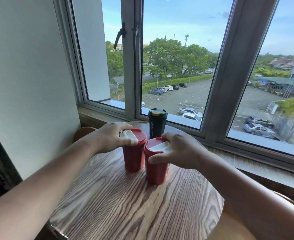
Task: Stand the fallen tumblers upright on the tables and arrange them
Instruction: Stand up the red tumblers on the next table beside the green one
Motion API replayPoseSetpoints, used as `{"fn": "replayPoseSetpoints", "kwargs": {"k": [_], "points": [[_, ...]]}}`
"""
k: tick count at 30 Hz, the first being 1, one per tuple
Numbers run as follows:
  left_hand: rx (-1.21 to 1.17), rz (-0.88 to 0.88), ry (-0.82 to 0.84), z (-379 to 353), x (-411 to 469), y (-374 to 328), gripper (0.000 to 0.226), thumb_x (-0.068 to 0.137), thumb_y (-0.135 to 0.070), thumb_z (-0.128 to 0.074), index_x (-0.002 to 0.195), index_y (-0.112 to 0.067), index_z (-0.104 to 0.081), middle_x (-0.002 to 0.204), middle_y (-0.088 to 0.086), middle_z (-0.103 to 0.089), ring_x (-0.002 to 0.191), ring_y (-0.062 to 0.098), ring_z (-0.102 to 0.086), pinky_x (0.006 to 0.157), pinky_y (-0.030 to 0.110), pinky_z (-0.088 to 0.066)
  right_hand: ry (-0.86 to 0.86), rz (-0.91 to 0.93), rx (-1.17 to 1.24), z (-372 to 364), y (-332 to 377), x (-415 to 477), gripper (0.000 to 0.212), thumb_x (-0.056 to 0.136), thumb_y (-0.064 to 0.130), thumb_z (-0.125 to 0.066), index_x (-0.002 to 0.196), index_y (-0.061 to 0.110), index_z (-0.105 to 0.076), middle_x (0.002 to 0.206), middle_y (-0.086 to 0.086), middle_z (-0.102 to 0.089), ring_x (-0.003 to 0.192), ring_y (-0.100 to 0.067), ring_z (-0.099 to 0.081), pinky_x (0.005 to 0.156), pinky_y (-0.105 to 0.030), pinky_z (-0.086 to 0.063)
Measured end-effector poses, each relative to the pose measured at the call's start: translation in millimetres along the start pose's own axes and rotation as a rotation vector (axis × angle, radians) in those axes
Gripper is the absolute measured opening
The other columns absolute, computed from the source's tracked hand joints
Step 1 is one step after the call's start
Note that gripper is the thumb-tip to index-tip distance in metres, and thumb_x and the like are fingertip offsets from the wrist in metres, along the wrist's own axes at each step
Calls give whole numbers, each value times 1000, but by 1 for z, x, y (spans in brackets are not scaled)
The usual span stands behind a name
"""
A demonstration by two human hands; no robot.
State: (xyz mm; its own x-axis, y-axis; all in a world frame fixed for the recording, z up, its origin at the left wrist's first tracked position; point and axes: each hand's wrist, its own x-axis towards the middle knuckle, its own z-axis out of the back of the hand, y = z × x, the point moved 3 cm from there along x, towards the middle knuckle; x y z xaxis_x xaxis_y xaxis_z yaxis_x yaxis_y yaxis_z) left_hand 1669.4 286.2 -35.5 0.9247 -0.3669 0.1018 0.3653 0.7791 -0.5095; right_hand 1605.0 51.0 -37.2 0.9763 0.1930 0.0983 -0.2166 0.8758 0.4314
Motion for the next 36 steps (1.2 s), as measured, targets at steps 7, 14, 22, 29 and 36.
{"fn": "replayPoseSetpoints", "kwargs": {"k": [7, 14, 22, 29, 36], "points": [[-29, 60, 16, -1, -1, 7, 92, 62, -75, -66, 146, -39, -51, 148, -7, -57, 129, 12, -53, 111, 41, -43, -87, 62, 151, 53, -16, 54, 86, 75, 79, -62, 135, 18, -63, 112, -2, -73, 96, -21, -69, 83, -41, -59], [-86, 100, 18, -3, 2, 13, 89, 60, -75, -75, 141, -45, -54, 148, -20, -47, 130, 6, -49, 111, 34, -40, -55, 126, -78, 52, -44, 181, 68, 81, 49, -80, 138, 16, -61, 139, -11, -63, 121, -29, -61, 93, -33, -48], [-147, 113, 14, -6, 2, 13, 111, 41, -91, -71, 141, -44, -55, 148, -21, -48, 134, 2, -44, 104, 22, -36, 14, -28, -209, 13, -61, 231, 66, 76, 79, -64, 83, 13, -64, 88, -6, -65, 74, -18, -57, 59, -31, -46], [-169, 131, 14, -6, 1, 11, 95, 54, -74, -76, 142, -43, -56, 152, -19, -45, 139, 3, -41, 110, 26, -34, 236, 58, -13, 27, -69, 232, 63, 80, 43, -74, 140, 29, -59, 142, -12, -56, 115, -27, -56, 92, -35, -53], [-188, 127, 1, -7, 0, 12, 88, 57, -70, -79, 139, -45, -57, 143, -22, -54, 130, -6, -49, 115, 30, -38, 161, 76, -169, 29, -74, 231, 74, 75, 60, -80, 131, 14, -64, 125, -11, -65, 107, -29, -64, 94, -44, -57]]}}
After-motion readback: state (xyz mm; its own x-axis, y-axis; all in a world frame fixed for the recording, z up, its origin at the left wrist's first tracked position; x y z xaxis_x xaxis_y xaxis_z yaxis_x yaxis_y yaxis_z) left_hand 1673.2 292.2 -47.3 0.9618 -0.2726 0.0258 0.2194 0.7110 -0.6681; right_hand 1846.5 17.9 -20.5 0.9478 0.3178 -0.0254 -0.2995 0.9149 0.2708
